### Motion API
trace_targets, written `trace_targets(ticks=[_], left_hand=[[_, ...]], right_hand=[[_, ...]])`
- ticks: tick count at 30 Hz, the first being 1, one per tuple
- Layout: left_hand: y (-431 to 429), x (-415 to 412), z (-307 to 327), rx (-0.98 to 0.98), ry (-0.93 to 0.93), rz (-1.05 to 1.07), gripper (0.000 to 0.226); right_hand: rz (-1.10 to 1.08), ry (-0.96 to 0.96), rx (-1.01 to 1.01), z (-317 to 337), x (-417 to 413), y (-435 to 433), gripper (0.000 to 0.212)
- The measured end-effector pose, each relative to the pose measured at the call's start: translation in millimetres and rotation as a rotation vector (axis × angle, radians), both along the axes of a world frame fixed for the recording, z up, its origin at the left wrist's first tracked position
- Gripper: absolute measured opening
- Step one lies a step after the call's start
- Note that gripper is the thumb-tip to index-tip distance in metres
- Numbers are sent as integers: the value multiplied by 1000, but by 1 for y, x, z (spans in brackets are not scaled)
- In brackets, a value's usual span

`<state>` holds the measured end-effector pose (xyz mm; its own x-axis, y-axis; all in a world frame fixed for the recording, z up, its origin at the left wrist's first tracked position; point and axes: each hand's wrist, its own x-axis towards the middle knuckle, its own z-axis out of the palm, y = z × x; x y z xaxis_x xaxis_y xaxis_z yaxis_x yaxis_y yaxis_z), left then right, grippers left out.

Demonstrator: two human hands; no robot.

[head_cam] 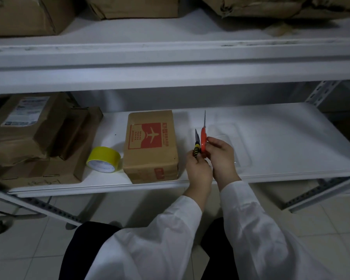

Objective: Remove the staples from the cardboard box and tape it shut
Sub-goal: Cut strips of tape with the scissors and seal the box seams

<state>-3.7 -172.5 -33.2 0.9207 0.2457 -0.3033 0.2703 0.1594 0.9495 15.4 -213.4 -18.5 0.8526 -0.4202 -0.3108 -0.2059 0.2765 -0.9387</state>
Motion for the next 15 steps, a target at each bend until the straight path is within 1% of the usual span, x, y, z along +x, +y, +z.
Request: trace_targets(ticks=[3, 5, 6, 8, 9, 10, 13, 14, 15], left_hand=[[1, 4, -14, -218, 111, 61, 28], [8, 7, -23, -392, 155, 112, 33], [13, 7, -27, -458, 177, 132, 34], [18, 7, -30, -550, 219, 166, 30], [18, 6, -30, -571, 242, 175, 27], [18, 6, -29, -562, 275, 174, 24], [20, 9, -27, -435, 402, 132, 17], [21, 10, -27, -416, 452, 123, 16], [23, 11, -26, -441, 512, 117, 15]], right_hand=[[-1, 24, -32, 0, -1, -2, 18], [11, 30, -71, -2, -2, -3, 26], [17, 39, -107, -4, -2, -4, 26], [31, 64, -191, -9, -1, -4, 14], [42, 74, -234, -10, -1, -4, 13], [56, 88, -278, -11, -1, -3, 17], [98, 87, -418, -11, -4, 1, 18], [112, 86, -484, -11, -5, 3, 16], [129, 86, -556, -13, -5, 4, 15]])
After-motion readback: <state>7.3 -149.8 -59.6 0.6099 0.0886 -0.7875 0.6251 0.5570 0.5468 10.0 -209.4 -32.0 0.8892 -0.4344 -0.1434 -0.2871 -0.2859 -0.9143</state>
